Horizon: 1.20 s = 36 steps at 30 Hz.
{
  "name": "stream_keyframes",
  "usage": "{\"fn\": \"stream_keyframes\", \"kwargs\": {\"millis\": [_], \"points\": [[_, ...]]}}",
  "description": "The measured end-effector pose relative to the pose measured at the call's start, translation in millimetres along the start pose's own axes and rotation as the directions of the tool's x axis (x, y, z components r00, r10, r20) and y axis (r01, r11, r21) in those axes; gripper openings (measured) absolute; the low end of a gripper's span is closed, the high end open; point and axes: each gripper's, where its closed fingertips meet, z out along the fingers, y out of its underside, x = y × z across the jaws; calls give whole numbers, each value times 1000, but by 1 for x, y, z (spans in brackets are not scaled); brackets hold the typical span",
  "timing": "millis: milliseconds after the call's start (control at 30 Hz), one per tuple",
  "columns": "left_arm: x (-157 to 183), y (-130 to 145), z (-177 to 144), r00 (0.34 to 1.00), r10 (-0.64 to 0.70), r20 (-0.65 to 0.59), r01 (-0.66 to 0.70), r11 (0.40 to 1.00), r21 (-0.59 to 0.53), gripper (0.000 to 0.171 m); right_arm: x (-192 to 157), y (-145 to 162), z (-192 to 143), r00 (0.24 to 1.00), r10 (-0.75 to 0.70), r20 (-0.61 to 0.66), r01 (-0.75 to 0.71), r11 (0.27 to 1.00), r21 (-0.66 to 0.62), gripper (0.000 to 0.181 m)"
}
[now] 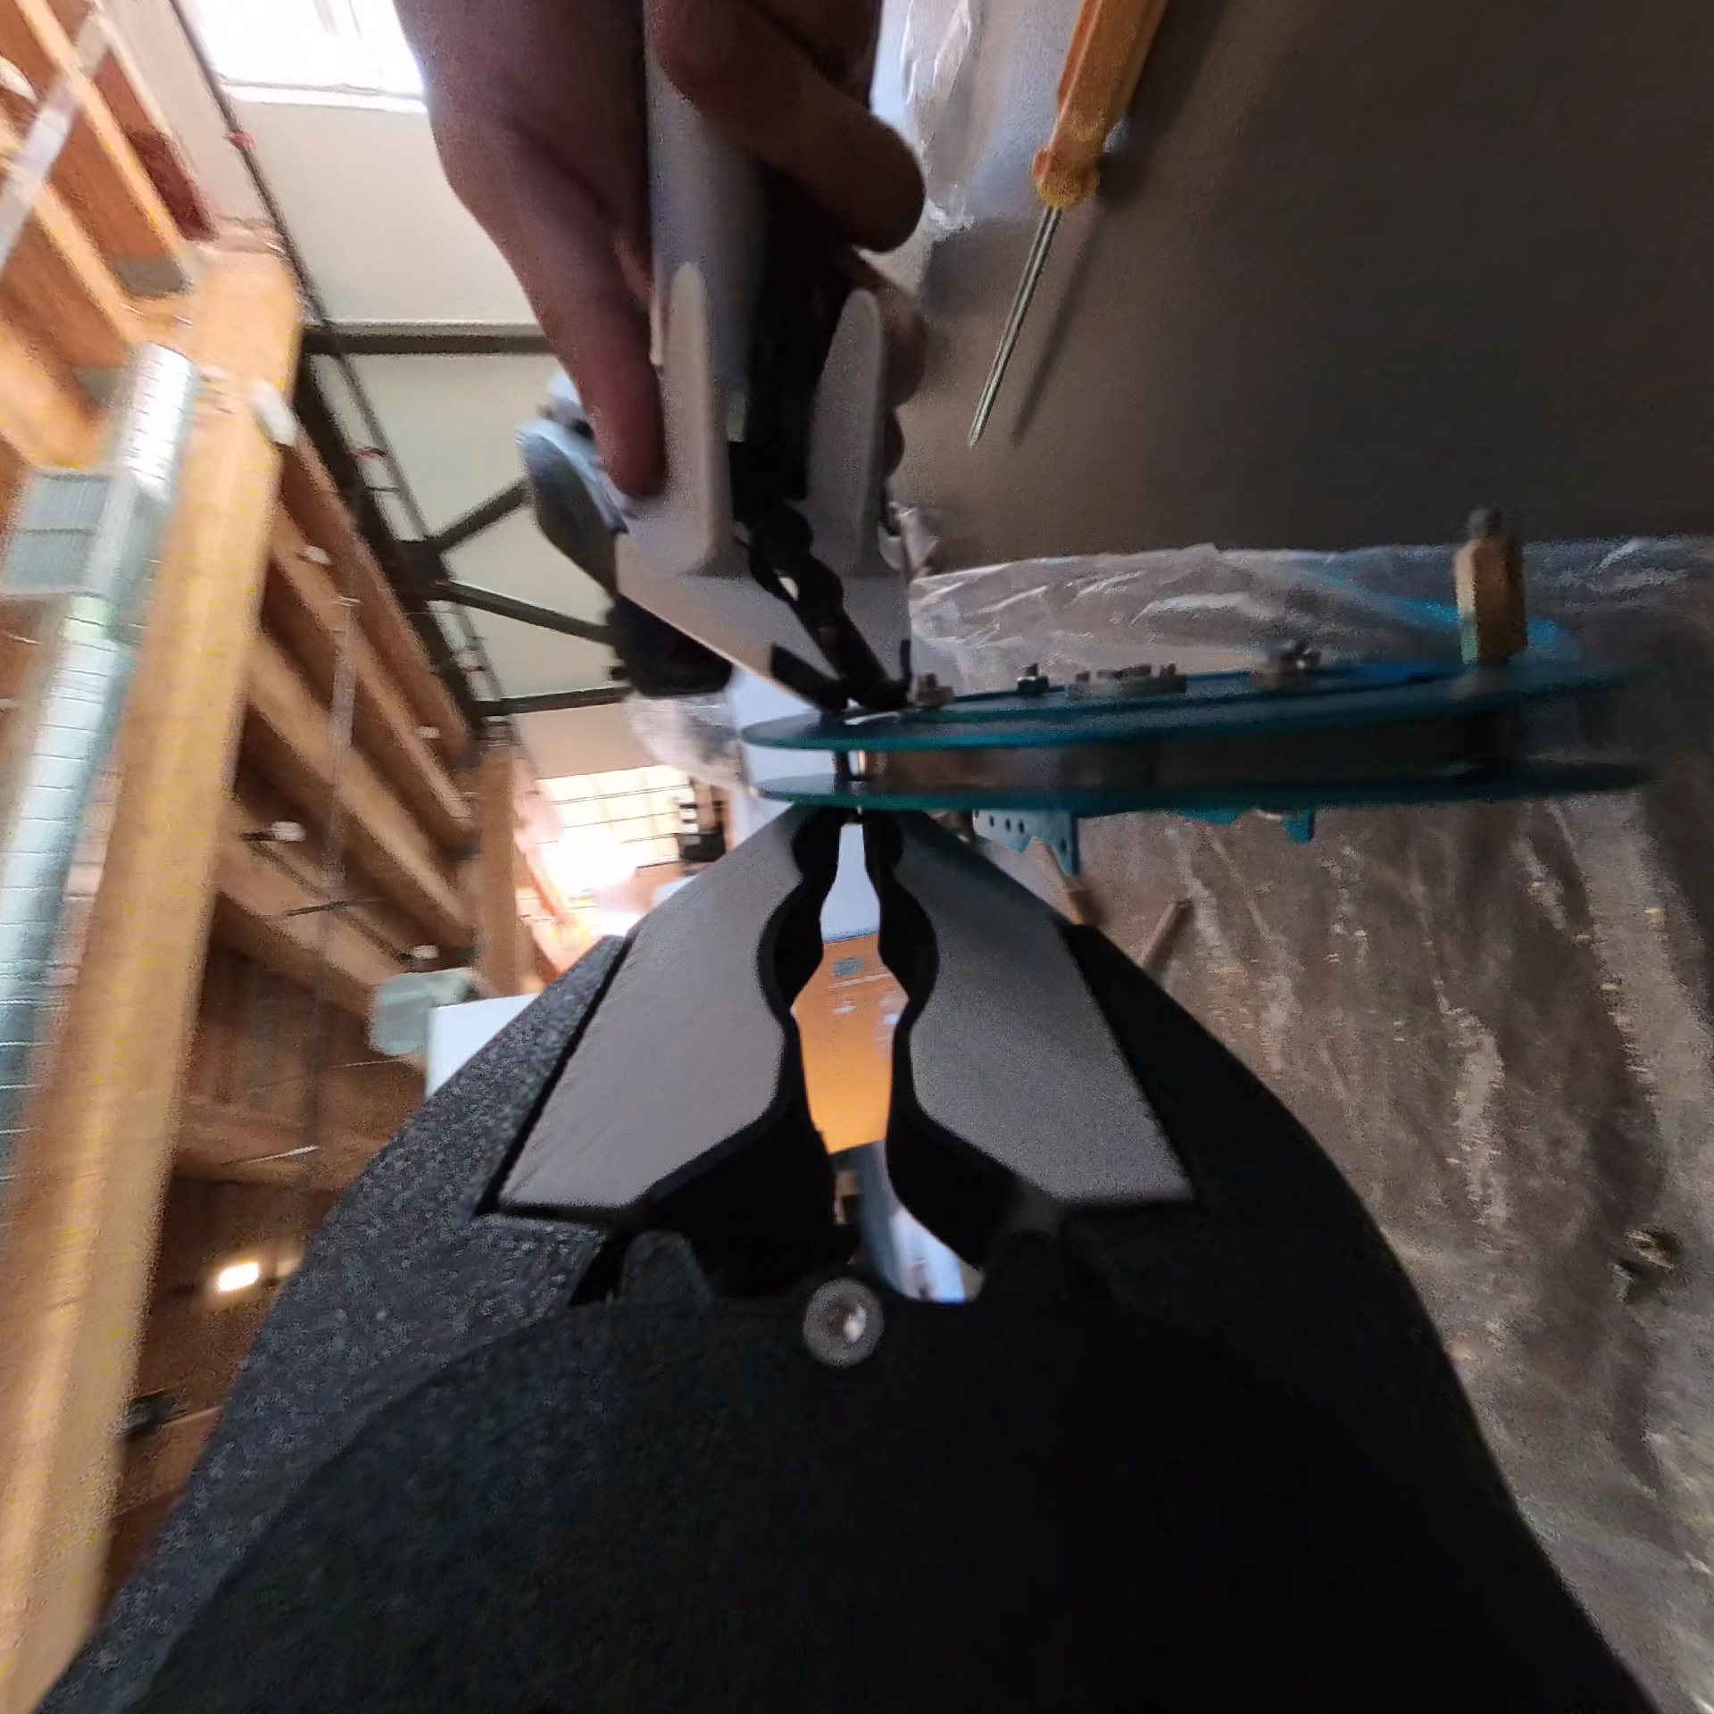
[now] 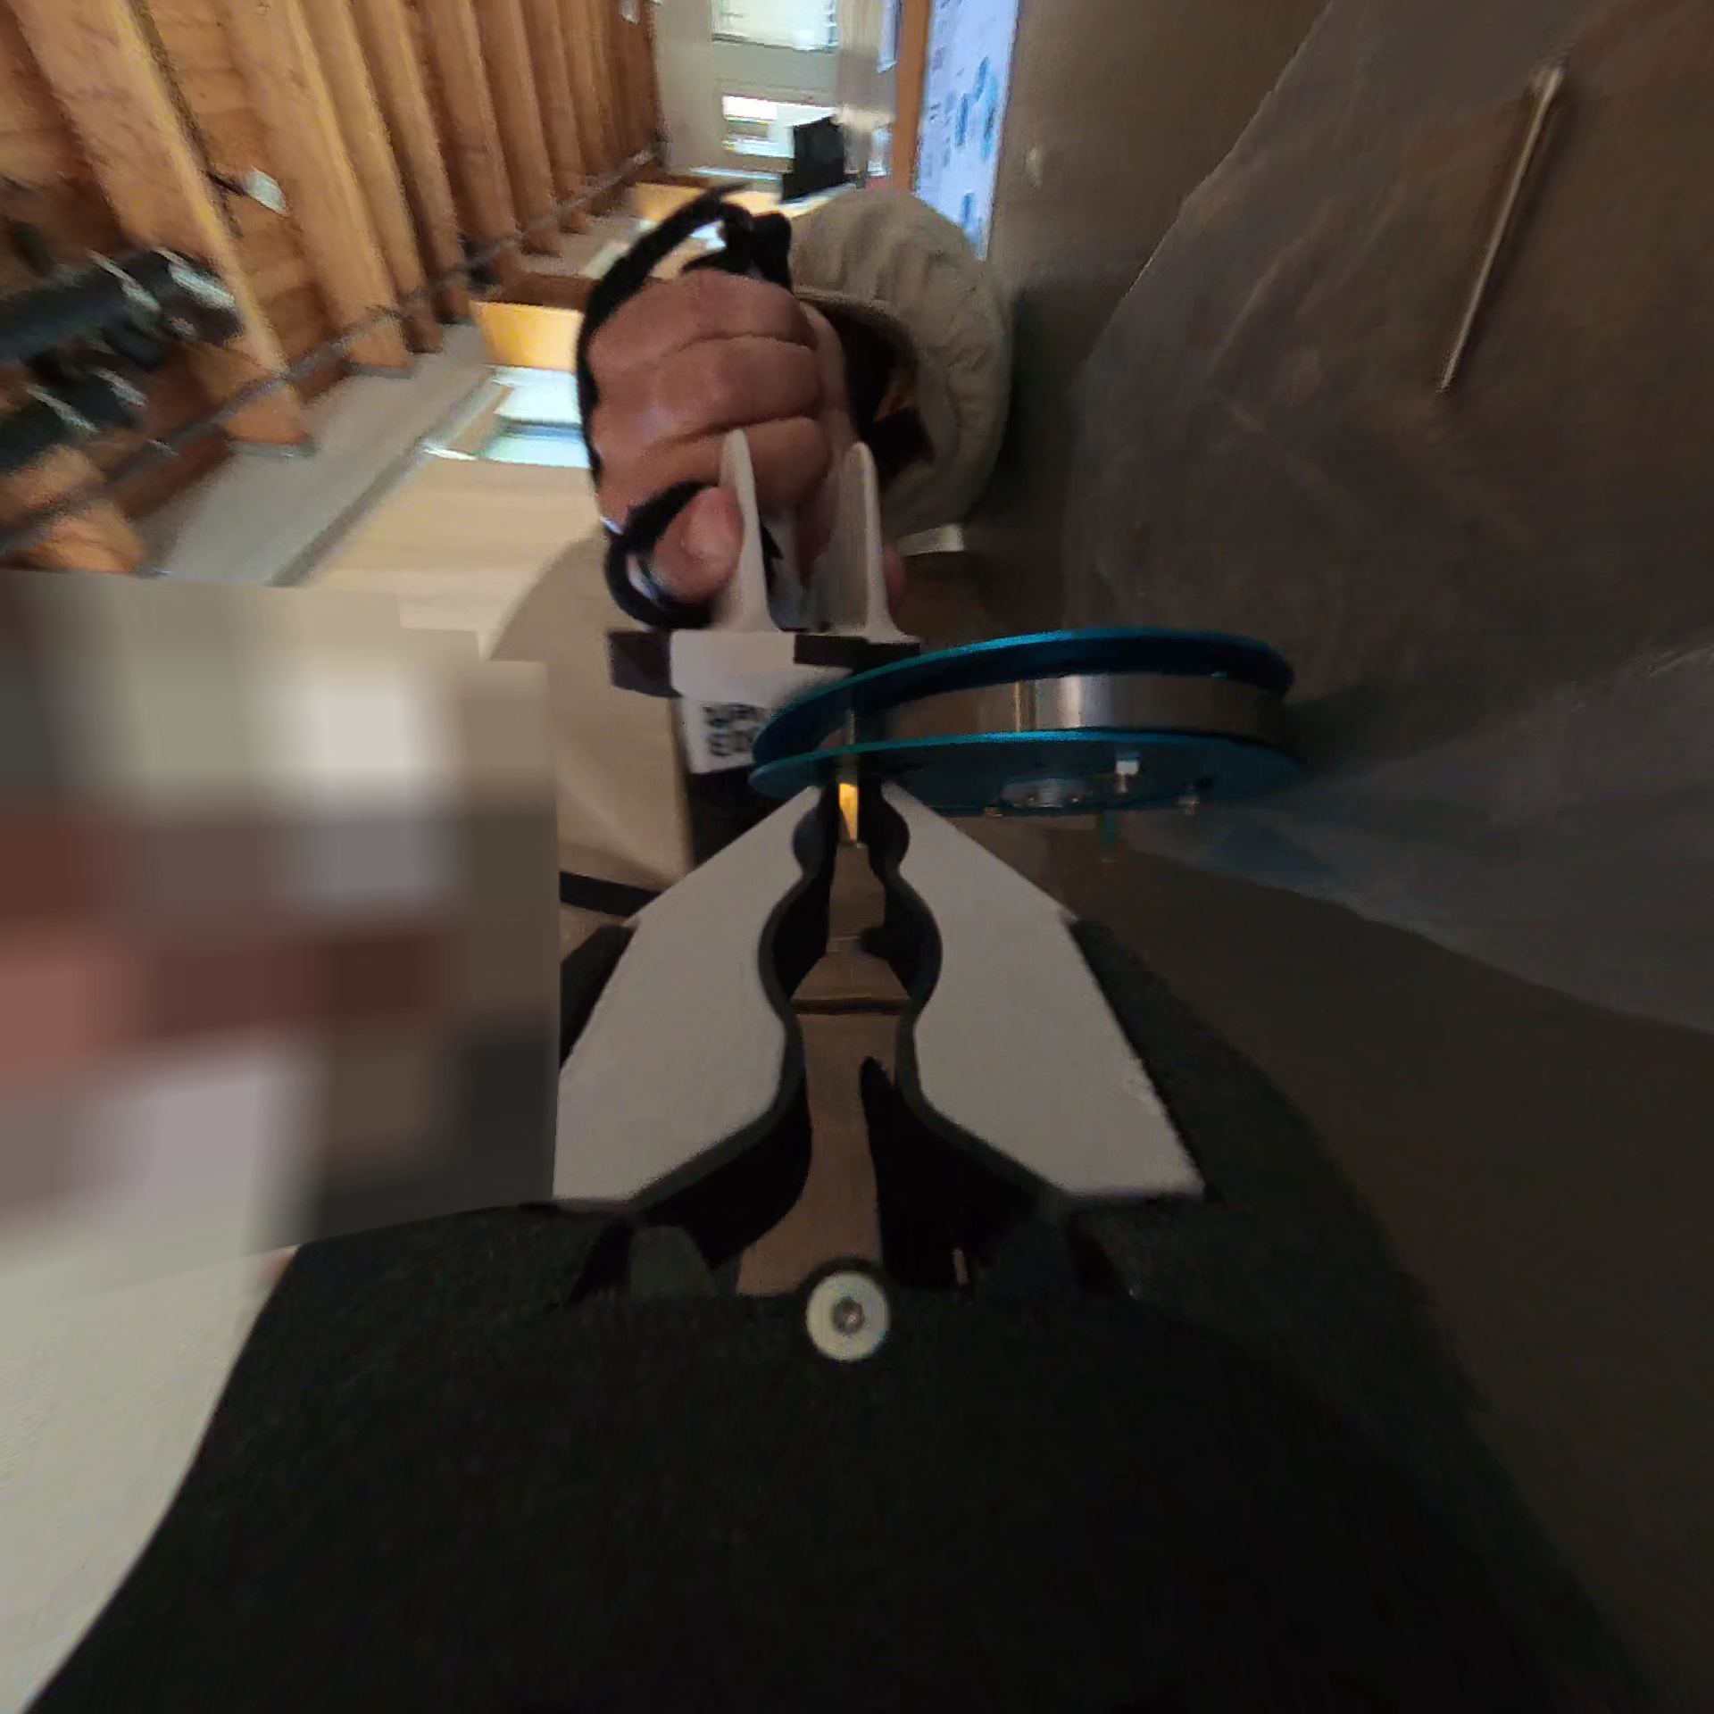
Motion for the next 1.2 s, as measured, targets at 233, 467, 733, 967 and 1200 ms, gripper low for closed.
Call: {"fn": "stream_keyframes", "kwargs": {"millis": [233, 467, 733, 967, 1200], "points": [[7, 2, -8, 837, -333, -433, 342, 938, -60, 2, -5, -4, -19, 385, -664, -641, 669, 679, -302, 20], [9, -10, -21, 498, -494, -713, 540, 820, -190, 3, 14, -8, -16, -244, -725, -644, 583, 421, -695, 32], [17, -16, -28, 118, -630, -767, 641, 638, -426, 2, 13, -11, -14, -457, -710, -536, 494, 299, -817, 18], [19, -12, -30, -116, -670, -733, 644, 511, -569, 2, 12, -15, -16, -746, -572, -341, 298, 172, -939, 11], [18, -11, -25, 99, -640, -762, 647, 623, -439, 2, 12, -13, -15, -532, -664, -525, 457, 297, -839, 3]]}}
